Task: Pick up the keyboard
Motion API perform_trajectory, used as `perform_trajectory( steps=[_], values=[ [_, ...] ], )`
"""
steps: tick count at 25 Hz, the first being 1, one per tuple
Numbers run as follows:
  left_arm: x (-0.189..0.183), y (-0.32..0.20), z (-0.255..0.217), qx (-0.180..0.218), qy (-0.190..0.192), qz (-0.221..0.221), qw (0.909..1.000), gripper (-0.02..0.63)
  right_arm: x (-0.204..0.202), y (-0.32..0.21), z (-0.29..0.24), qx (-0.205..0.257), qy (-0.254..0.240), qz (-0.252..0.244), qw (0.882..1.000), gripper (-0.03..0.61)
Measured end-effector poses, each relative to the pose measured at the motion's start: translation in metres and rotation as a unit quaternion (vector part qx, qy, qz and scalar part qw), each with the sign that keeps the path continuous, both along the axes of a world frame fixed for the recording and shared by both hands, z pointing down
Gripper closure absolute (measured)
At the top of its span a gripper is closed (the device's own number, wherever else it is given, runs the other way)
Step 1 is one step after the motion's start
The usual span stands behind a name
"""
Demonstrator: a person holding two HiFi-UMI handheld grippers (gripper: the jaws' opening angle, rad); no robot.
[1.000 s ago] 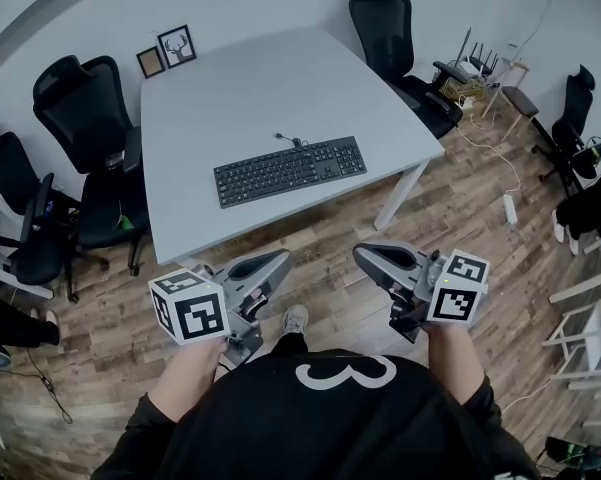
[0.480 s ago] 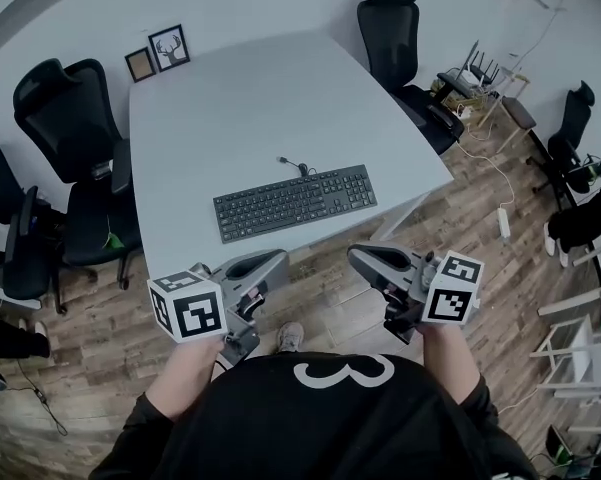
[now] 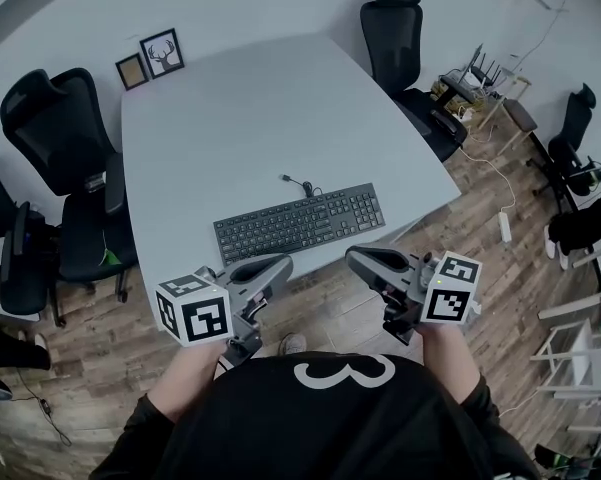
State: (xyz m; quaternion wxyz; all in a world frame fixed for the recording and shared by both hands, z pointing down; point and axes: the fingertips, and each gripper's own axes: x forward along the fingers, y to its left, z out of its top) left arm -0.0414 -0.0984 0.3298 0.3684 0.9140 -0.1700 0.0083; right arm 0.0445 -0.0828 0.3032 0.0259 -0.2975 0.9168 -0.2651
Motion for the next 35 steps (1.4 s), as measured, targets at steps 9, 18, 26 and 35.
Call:
perform_trajectory(
  steps=[9,18,26,35],
  values=[
    [-0.012,-0.041,0.022,-0.017,-0.001,-0.016,0.9997,0.6,0.009,-0.04,0.024,-0.029,-0.02,0.001,0.999,0.569],
    [-0.039,-0.08,0.072,-0.055,-0.036,-0.049,0.9966,0.6,0.045,-0.078,0.07,-0.089,-0.047,0.014,0.995,0.568],
    [-0.078,-0.103,0.126,-0.084,-0.113,-0.096,0.9854,0.598,0.083,-0.104,0.109,-0.116,0.01,0.02,0.993,0.549],
    [-0.101,-0.12,0.159,-0.097,-0.145,-0.122,0.9769,0.454,0.12,-0.137,0.162,-0.14,0.112,0.029,0.983,0.454]
  ],
)
